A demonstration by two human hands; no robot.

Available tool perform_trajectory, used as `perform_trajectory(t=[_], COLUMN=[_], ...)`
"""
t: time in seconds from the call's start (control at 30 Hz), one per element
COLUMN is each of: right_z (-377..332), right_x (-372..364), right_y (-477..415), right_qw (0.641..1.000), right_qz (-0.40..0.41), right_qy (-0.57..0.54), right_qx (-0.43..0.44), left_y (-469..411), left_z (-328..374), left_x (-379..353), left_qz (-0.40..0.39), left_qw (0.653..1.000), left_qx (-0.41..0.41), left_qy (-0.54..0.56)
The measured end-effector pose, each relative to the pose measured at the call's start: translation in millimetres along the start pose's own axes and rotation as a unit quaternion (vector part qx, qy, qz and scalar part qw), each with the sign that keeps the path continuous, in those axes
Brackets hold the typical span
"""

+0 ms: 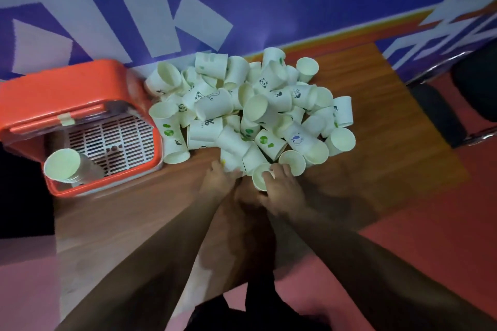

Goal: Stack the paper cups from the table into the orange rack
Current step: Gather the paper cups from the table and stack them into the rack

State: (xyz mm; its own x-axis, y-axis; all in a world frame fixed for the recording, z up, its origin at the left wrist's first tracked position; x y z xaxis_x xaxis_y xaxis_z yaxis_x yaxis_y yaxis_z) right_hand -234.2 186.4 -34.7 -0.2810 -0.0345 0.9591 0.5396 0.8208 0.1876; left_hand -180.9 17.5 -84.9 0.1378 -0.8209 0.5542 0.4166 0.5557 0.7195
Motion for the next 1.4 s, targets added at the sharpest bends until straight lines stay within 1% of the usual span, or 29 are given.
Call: perform_trajectory(t=[0.13,0.23,0.33,0.4,0.47,0.53,0.6,0.63,0.67,0.77,0.83,0.87,0.93,1.03,1.1,1.2,1.27,1.4], right_z=[7,10,2,-2,-5,-8,-18,-25,-34,-68,-91,-104,-128,-159,-173,-187,-193,-207], right_x=[-5,-2,15,25,34,43,54,59,65,80,82,83,83,83,83,79,79,84], right_y=[2,2,2,0,-7,-20,-35,-44,-53,-80,-98,-107,-121,-140,-152,-169,-181,-198], right_qw=[0.998,0.996,0.991,0.982,0.968,0.952,0.938,0.93,0.922,0.887,0.875,0.876,0.881,0.891,0.893,0.9,0.902,0.905], right_qz=[0.039,0.063,0.096,0.115,0.13,0.126,0.105,0.097,0.092,0.084,0.078,0.071,0.053,0.039,0.047,0.056,0.076,0.099], right_qy=[0.031,0.029,-0.051,-0.121,-0.198,-0.275,-0.331,-0.354,-0.376,-0.454,-0.478,-0.477,-0.469,-0.451,-0.445,-0.431,-0.422,-0.411], right_qx=[0.034,0.06,0.074,0.085,0.081,0.039,-0.011,-0.022,-0.022,-0.006,-0.001,0.003,0.013,0.031,0.038,0.043,0.044,0.053], left_y=[-1,0,11,21,30,41,52,59,64,81,89,94,99,99,97,81,63,28], left_z=[3,-9,-31,-48,-63,-74,-85,-89,-93,-109,-119,-125,-142,-171,-179,-185,-185,-177], left_x=[2,17,37,50,65,84,111,126,140,188,217,233,260,292,311,335,344,340], left_qz=[-0.006,0.01,0.006,-0.004,-0.008,-0.009,0.012,0.029,0.056,0.158,0.191,0.206,0.236,0.274,0.298,0.319,0.322,0.313], left_qw=[0.999,0.993,0.976,0.958,0.943,0.928,0.921,0.917,0.92,0.922,0.922,0.923,0.915,0.892,0.888,0.898,0.903,0.924], left_qx=[0.031,0.055,0.076,0.094,0.088,0.065,0.039,0.023,0.004,-0.011,-0.041,-0.056,-0.073,-0.044,-0.05,-0.069,-0.074,-0.069], left_qy=[0.035,0.106,0.206,0.272,0.322,0.367,0.388,0.397,0.389,0.354,0.334,0.319,0.32,0.356,0.347,0.294,0.274,0.209])
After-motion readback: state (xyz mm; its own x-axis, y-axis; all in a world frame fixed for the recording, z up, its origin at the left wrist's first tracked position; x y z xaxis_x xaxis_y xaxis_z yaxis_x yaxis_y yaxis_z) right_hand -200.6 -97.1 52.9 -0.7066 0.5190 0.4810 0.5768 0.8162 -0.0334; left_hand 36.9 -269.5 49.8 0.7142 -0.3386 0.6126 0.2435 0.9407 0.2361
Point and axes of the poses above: each hand's wrist, its own y-axis away from the middle knuckle, its own x-axis out of the back of the hand, z = x × y, the point moved 5 cm from there along -y, towards the middle knuckle, and after that the axes turned 14 degrees about x, right-handed, at the moved point
